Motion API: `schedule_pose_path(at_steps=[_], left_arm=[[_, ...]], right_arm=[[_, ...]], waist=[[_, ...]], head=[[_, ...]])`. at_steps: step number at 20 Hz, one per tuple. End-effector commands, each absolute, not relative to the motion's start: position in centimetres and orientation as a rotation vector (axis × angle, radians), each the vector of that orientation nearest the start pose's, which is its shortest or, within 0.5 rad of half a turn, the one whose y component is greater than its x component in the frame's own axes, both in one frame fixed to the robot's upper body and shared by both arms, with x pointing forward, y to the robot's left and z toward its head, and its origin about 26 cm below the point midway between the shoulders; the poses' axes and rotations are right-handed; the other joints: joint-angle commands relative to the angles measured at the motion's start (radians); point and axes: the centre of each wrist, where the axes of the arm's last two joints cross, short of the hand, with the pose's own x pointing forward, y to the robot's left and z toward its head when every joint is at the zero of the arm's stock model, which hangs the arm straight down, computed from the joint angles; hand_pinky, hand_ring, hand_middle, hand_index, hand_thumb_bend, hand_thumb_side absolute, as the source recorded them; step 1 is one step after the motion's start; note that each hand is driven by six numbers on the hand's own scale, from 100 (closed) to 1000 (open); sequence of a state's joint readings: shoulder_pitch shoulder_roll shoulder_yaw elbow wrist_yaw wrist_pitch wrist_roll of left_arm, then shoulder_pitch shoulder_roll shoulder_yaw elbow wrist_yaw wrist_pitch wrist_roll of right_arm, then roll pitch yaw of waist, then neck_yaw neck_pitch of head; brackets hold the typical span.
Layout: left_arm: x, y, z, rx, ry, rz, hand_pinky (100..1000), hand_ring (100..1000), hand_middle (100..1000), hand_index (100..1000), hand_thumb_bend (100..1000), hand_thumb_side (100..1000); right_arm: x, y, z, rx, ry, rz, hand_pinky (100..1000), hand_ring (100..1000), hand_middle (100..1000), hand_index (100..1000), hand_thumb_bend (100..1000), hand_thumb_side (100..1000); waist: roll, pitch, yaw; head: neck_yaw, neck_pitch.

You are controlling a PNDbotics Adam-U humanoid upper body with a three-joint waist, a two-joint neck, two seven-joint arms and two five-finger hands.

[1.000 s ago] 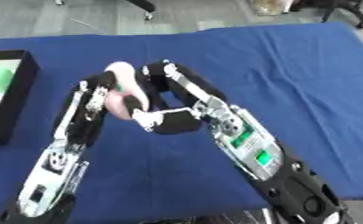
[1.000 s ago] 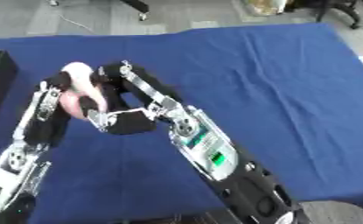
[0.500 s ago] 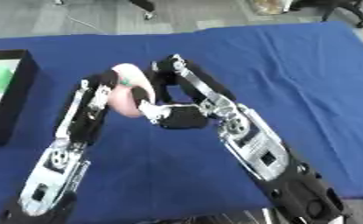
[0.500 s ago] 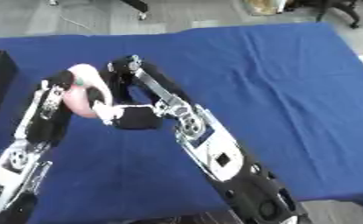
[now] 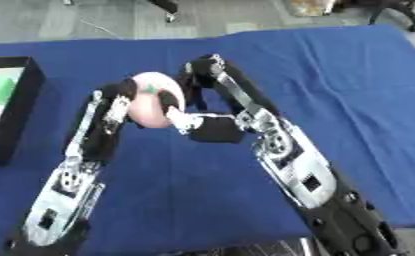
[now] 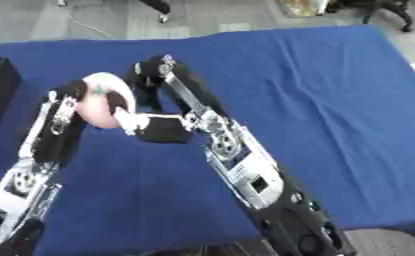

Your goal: Pick up the objects with one hand, pass them to the other hand, and then place them into the box on the other side of the table.

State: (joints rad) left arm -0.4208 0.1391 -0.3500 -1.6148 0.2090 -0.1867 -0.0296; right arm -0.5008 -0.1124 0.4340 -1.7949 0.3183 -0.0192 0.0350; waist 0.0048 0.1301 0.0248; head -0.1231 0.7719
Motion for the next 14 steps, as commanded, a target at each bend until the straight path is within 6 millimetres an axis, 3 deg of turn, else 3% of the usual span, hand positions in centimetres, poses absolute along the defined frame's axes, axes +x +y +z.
schedule_pose_path(at_steps=[1,7,14], left_arm=[[34.18,13.57,12.03,-0.489,-2.107,-0.403,472,233,181,364,100,632],[34.16,13.43,11.99,-0.502,-2.098,-0.388,471,232,182,365,100,635],[34.15,13.31,12.03,-0.512,-2.094,-0.377,471,233,184,366,100,637]], right_arm=[[31.11,-9.98,18.45,0.038,-2.311,0.83,428,220,323,523,174,321],[31.14,-9.95,18.4,0.034,-2.309,0.818,428,221,328,531,200,359],[31.13,-9.9,18.35,0.042,-2.309,0.815,432,227,358,579,337,535]], waist=[[0.001,-0.01,-0.001],[0.001,-0.01,-0.001],[0.001,-0.009,-0.002]], head=[[0.005,-0.002],[0.007,-0.002],[0.009,-0.002]])
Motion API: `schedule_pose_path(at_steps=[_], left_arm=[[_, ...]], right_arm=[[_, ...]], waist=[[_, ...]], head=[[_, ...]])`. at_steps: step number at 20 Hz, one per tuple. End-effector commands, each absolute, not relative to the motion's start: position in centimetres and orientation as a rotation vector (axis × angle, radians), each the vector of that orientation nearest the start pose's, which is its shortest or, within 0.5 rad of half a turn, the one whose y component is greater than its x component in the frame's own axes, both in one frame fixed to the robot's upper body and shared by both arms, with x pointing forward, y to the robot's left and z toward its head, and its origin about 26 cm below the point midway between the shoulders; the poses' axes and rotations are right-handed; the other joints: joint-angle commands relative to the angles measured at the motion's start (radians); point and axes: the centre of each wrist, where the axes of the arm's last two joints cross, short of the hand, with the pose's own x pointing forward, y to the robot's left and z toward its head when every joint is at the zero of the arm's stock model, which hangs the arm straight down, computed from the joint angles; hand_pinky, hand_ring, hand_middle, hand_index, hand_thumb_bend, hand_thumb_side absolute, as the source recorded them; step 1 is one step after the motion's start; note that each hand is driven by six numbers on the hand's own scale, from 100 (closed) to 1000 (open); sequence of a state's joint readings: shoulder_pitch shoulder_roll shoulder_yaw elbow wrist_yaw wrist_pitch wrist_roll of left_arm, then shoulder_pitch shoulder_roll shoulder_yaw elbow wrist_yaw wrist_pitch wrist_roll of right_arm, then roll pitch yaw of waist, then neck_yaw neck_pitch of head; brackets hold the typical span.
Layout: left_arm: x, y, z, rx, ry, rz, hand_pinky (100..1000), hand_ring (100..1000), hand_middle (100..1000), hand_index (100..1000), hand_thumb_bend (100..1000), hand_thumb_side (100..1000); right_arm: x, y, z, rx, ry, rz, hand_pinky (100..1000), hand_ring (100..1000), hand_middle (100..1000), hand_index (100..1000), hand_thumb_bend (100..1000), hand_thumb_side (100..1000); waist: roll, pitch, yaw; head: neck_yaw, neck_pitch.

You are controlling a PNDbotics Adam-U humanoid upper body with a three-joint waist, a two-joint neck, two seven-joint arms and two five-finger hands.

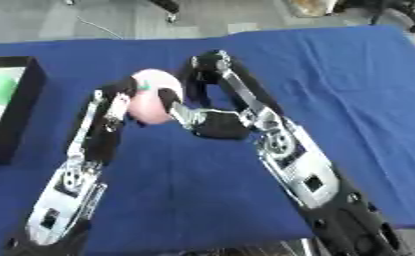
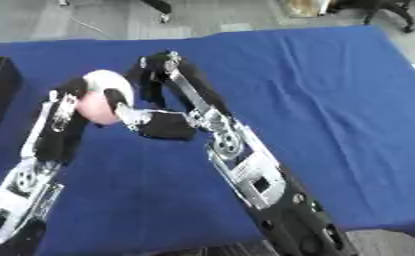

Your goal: Pick up the objects with one hand, pass them to the other hand, and then place them into the box on the other side of the table.

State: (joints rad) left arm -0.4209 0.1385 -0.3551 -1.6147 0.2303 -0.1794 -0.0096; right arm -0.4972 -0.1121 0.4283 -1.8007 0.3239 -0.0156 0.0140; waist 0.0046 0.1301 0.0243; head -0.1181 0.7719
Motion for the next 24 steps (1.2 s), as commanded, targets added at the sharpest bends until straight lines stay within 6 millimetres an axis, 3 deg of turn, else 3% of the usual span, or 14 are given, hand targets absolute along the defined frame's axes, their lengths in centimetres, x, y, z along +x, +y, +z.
schedule_pose_path(at_steps=[1,8,18,24], left_arm=[[34.1,13.3,12.0,-0.513,-2.093,-0.377,471,233,183,366,100,637],[34.1,13.2,12.1,-0.518,-2.093,-0.376,472,234,184,366,100,638],[34.2,13.4,12.0,-0.524,-2.083,-0.337,472,237,188,367,100,645],[34.8,14.8,12.7,-0.484,-2.101,-0.231,474,240,191,369,100,648]], right_arm=[[31.1,-9.9,18.3,0.044,-2.306,0.82,433,230,366,591,346,546],[31.1,-9.8,18.3,0.039,-2.304,0.903,455,266,509,769,446,616],[30.9,-10.0,18.5,0.036,-2.325,0.883,460,277,540,792,437,613],[30.8,-10.2,18.6,0.036,-2.346,0.836,457,278,532,785,415,599]], waist=[[0.001,-0.009,-0.001],[0.001,-0.009,-0.001],[0.002,-0.008,-0.003],[0.006,-0.013,-0.002]], head=[[0.004,-0.002],[0.006,-0.002],[0.014,-0.002],[0.078,-0.002]])
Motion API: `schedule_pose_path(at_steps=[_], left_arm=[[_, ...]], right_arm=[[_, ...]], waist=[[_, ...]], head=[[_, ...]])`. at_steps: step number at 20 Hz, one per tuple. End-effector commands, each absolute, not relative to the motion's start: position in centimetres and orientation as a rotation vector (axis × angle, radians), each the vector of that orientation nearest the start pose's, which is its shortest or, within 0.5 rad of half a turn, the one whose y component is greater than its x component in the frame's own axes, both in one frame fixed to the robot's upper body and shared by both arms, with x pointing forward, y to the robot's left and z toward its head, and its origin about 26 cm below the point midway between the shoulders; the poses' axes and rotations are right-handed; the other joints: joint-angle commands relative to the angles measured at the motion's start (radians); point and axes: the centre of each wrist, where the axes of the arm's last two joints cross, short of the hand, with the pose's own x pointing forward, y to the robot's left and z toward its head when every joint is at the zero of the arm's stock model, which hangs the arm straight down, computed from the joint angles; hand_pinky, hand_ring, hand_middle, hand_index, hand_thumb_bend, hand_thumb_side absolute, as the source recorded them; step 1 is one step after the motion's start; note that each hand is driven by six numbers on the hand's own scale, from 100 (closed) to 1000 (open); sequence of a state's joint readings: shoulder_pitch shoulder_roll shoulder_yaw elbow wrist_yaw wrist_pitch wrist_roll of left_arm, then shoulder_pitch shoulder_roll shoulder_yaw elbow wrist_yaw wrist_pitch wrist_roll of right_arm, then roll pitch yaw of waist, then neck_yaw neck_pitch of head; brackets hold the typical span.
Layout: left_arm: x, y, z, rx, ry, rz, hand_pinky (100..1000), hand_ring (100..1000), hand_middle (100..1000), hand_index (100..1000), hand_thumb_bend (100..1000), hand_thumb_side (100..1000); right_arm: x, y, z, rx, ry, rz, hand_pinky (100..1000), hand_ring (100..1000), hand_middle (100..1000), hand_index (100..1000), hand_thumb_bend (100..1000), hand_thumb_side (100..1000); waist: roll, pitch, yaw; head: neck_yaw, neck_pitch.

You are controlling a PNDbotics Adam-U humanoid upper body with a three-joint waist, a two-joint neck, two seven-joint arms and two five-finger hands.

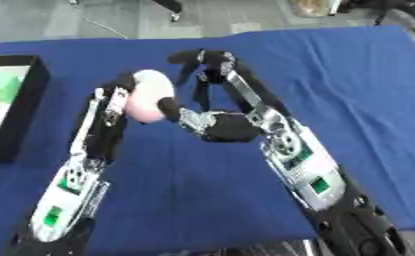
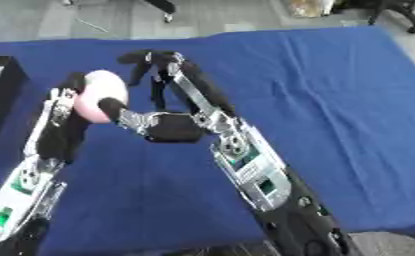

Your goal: Pick up the objects with one hand, pass them to the other hand, and then place them into the box on the other side of the table.

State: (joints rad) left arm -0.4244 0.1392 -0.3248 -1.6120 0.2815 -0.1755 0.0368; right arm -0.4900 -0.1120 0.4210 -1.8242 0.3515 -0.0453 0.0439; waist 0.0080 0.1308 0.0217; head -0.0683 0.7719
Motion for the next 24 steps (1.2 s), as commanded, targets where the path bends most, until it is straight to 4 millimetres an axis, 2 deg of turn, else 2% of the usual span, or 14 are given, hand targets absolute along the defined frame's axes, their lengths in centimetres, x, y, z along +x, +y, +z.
schedule_pose_path(at_steps=[1,2,3,6,12,17,21,24], left_arm=[[35.0,15.4,13.0,-0.465,-2.108,-0.208,474,240,192,369,100,649],[35.2,15.8,13.2,-0.447,-2.114,-0.187,475,241,192,369,100,736],[35.3,16.5,13.5,-0.424,-2.12,-0.159,474,241,193,369,100,651],[35.9,18.6,14.2,-0.352,-2.131,-0.067,471,241,193,368,100,656],[37.3,24.6,15.8,-0.142,-2.151,0.125,470,241,193,368,100,654],[38.5,30.7,16.7,0.194,-2.109,0.16,467,226,176,360,100,626],[39.4,35.4,17.4,0.508,-2.02,0.093,466,214,162,354,100,614],[39.9,38.1,17.5,0.701,-1.932,0.041,467,210,156,352,100,595]], right_arm=[[30.8,-10.3,18.6,0.036,-2.345,0.832,457,278,532,785,415,599],[30.8,-10.3,18.5,0.037,-2.343,0.83,457,278,532,785,415,598],[30.8,-10.3,18.4,0.037,-2.341,0.83,457,278,532,785,412,599],[30.9,-10.4,18.2,0.036,-2.332,0.832,457,277,531,785,410,601],[31.0,-10.6,17.8,0.03,-2.316,0.853,458,275,531,785,404,600],[31.1,-10.6,17.6,0.031,-2.302,0.877,459,273,531,786,399,597],[31.1,-10.6,17.4,0.033,-2.291,0.899,459,272,530,787,394,597],[31.1,-10.6,17.4,0.034,-2.286,0.91,458,270,529,786,394,597]], waist=[[0.003,-0.015,0.001],[0.004,-0.017,0.001],[0.005,-0.019,0.002],[0.008,-0.024,0.003],[0.014,-0.033,0.004],[0.018,-0.039,0.001],[0.02,-0.041,-0.003],[0.021,-0.041,-0.008]], head=[[0.044,-0.002],[0.056,-0.002],[0.07,-0.002],[0.109,-0.013],[0.18,-0.078],[0.213,-0.111],[0.226,-0.113],[0.225,-0.113]])
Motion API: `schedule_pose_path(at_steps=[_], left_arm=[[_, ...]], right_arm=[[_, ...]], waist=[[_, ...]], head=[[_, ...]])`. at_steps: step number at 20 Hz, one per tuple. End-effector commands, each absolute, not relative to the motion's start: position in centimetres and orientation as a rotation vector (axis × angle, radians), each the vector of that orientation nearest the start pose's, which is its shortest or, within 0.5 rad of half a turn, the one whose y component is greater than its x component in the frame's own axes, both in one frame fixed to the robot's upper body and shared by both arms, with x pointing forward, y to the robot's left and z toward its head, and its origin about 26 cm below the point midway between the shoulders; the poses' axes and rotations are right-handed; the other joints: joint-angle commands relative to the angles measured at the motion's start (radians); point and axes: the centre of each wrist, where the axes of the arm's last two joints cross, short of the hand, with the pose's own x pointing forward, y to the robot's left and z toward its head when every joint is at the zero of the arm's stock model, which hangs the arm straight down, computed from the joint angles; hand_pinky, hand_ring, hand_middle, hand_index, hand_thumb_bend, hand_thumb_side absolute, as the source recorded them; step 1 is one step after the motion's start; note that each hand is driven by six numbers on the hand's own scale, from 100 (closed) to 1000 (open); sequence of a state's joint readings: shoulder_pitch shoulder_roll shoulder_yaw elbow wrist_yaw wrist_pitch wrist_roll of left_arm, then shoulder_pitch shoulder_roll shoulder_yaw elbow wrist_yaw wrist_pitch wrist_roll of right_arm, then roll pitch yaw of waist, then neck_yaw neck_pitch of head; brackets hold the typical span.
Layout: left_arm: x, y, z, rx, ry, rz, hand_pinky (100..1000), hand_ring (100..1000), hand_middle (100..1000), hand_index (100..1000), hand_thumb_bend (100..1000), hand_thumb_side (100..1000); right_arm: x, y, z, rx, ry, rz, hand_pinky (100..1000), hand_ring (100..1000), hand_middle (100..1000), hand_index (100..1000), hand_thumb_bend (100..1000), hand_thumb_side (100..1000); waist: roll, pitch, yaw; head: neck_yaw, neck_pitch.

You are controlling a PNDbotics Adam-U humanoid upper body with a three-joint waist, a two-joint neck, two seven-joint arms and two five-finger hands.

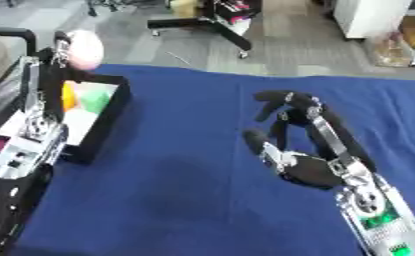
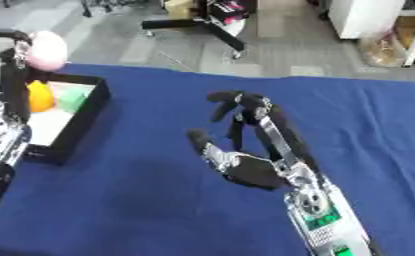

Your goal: Pick up the objects with one hand, pass them to the other hand, and then place them into the box on the other side of the table.

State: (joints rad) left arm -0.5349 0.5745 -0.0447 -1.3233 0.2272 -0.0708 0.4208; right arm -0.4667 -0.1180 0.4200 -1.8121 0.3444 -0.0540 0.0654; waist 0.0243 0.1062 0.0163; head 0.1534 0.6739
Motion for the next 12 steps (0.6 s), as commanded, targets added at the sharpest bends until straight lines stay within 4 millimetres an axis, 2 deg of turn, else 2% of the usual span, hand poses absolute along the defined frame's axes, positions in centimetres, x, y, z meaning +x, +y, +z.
schedule_pose_path(at_steps=[1,4,5,7,8,9,10,11,12], left_arm=[[40.1,39.1,17.5,0.766,-1.895,0.023,469,208,152,350,100,550],[40.3,41.9,17.2,0.971,-1.758,-0.033,471,205,148,349,100,456],[40.3,42.7,17.0,1.031,-1.711,-0.053,473,205,147,349,100,388],[40.3,44.2,16.4,1.158,-1.598,-0.094,475,207,147,349,100,316],[40.2,44.9,16.0,1.217,-1.536,-0.108,476,209,149,351,100,301],[40.1,45.5,15.7,1.268,-1.477,-0.117,501,241,185,381,100,249],[40.0,46.1,15.2,1.316,-1.412,-0.129,531,286,237,427,100,244],[39.9,46.5,14.6,1.347,-1.35,-0.162,624,450,430,601,133,335],[39.8,46.7,14.2,1.356,-1.297,-0.22,675,530,522,693,206,432]], right_arm=[[31.1,-10.6,17.4,0.034,-2.285,0.913,459,270,528,786,393,597],[31.2,-10.7,17.3,0.035,-2.281,0.919,458,269,527,786,393,597],[31.2,-10.7,17.3,0.034,-2.281,0.92,460,269,527,786,392,598],[31.2,-10.7,17.3,0.034,-2.28,0.921,460,269,527,785,391,598],[31.2,-10.7,17.3,0.034,-2.28,0.922,459,269,527,785,390,598],[31.2,-10.7,17.3,0.034,-2.279,0.924,461,269,527,786,388,596],[31.2,-10.7,17.3,0.035,-2.278,0.926,461,269,527,785,388,596],[31.2,-10.7,17.3,0.036,-2.277,0.927,461,268,526,785,387,597],[31.2,-10.7,17.3,0.037,-2.276,0.929,461,268,526,785,387,596]], waist=[[0.005,-0.017,-0.005],[0.006,-0.017,-0.011],[0.006,-0.017,-0.012],[0.008,-0.017,-0.014],[0.008,-0.017,-0.015],[0.009,-0.017,-0.015],[0.009,-0.017,-0.016],[0.01,-0.017,-0.017],[0.011,-0.017,-0.018]], head=[[0.003,-0.015],[0.001,-0.018],[-0.001,-0.019],[-0.005,-0.02],[-0.007,-0.02],[-0.009,-0.021],[-0.01,-0.021],[-0.011,-0.021],[-0.012,-0.021]])
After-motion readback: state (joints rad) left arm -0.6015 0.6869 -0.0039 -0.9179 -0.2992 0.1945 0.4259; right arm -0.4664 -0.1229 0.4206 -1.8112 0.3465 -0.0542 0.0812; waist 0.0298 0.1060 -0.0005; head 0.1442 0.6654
